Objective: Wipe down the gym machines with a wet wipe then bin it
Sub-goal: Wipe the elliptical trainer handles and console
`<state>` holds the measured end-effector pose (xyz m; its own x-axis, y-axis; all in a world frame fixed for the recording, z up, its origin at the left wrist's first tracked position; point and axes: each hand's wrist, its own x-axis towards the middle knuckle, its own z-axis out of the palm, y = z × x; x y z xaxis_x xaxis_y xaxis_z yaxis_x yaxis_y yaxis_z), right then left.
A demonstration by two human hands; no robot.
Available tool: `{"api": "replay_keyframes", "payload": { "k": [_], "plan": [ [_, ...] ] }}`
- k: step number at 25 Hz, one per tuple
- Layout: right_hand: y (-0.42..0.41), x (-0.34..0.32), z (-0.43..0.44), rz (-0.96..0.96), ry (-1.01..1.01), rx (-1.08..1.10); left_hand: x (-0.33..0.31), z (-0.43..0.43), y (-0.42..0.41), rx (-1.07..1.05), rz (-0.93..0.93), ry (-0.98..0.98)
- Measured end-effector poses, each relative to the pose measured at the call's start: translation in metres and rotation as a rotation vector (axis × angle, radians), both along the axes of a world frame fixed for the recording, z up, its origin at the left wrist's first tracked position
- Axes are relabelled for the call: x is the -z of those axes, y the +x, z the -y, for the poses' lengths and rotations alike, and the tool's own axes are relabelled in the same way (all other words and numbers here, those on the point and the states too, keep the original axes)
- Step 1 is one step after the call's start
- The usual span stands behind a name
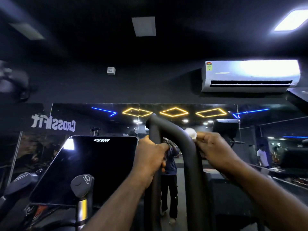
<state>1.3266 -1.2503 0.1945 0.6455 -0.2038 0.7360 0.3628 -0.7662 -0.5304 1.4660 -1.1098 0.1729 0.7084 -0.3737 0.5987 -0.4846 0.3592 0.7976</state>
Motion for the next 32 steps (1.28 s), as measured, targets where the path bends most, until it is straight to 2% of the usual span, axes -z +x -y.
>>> {"api": "replay_keyframes", "payload": {
  "k": [2, 5, 7, 9, 12, 14, 16, 18, 21, 24, 26, 27, 29, 31, 32],
  "plan": [
    [0.014, -0.015, 0.007, -0.063, 0.154, -0.069, 0.000, -0.002, -0.002, 0.009, 0.003, 0.006],
    [0.044, -0.062, -0.008, 0.070, 0.379, -0.311, -0.001, 0.000, -0.004, -0.034, 0.000, -0.005],
    [0.056, -0.073, -0.016, -0.043, 0.294, -0.453, -0.001, 0.003, -0.006, -0.057, -0.016, -0.028],
    [0.055, -0.065, -0.014, -0.142, 0.204, -0.513, 0.000, 0.002, -0.008, -0.049, -0.034, -0.045],
    [0.043, -0.025, 0.017, -0.119, 0.456, -0.654, 0.002, 0.000, -0.008, -0.047, -0.051, -0.060],
    [0.041, 0.010, 0.038, -0.173, 0.622, -0.771, 0.002, 0.002, -0.008, -0.023, -0.050, -0.060],
    [0.051, 0.020, 0.040, -0.217, 0.669, -0.809, 0.002, 0.003, -0.008, 0.001, -0.077, -0.065],
    [0.062, 0.001, 0.028, -0.150, 0.717, -0.772, 0.001, 0.004, -0.008, -0.001, -0.102, -0.059],
    [0.063, -0.006, 0.015, -0.089, 0.759, -0.916, 0.000, 0.004, -0.011, -0.032, -0.117, -0.056],
    [0.048, 0.029, 0.025, -0.133, 0.793, -0.879, 0.000, 0.004, -0.014, -0.006, -0.138, -0.065],
    [0.026, 0.049, 0.027, 0.036, 0.717, -0.803, 0.000, 0.003, -0.011, -0.006, -0.141, -0.076],
    [0.027, 0.043, 0.030, 0.157, 0.587, -0.698, 0.000, 0.004, -0.010, -0.013, -0.135, -0.078],
    [0.028, 0.007, 0.021, 0.357, 0.165, -0.417, 0.001, 0.004, -0.007, -0.022, -0.136, -0.075],
    [0.036, -0.027, 0.005, 0.311, -0.317, -0.197, 0.001, 0.004, -0.005, -0.024, -0.141, -0.069],
    [0.037, -0.031, 0.004, 0.281, -0.473, -0.122, 0.002, 0.005, -0.004, -0.029, -0.133, -0.063]
  ]
}}
